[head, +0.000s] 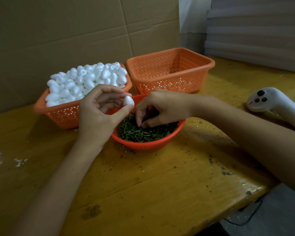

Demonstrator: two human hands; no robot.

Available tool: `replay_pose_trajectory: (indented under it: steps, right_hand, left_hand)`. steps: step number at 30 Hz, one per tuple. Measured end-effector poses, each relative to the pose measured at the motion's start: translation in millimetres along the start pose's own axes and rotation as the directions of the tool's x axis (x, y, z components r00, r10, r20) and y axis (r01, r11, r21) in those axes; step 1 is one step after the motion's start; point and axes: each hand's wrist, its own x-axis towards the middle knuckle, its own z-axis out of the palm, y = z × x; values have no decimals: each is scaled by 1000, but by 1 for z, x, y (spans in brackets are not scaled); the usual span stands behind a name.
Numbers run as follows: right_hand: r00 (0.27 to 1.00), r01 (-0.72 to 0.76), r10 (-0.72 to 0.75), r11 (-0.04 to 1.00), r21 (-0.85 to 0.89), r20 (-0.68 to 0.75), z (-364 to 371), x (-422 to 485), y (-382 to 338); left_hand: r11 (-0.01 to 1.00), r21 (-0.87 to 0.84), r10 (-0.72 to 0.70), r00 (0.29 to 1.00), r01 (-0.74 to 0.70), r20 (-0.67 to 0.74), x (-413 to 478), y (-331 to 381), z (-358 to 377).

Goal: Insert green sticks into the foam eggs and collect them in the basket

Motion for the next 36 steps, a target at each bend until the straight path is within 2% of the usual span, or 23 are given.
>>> replay_pose_trajectory:
  steps: [9, 16, 31, 36]
  right_hand:
    - [998, -6, 6, 1000, 0, -57, -1, -1, -1]
    - [996, -9, 12, 999, 34, -94, -1, -2, -1]
    - [985, -26, 39, 997, 76, -170, 2, 1, 3]
    - [979, -6, 36, 989, 149, -201, 3, 2, 5]
  left_hand:
    - [1000, -3, -23, 1000, 23, -19, 0, 0, 0]
    - [994, -88, -69, 997, 65, -38, 1, -4, -1]
    - [985, -143, -99, 995, 93, -30, 4, -6, -4]
    - [984, -146, -108, 993, 102, -38, 4, -6, -4]
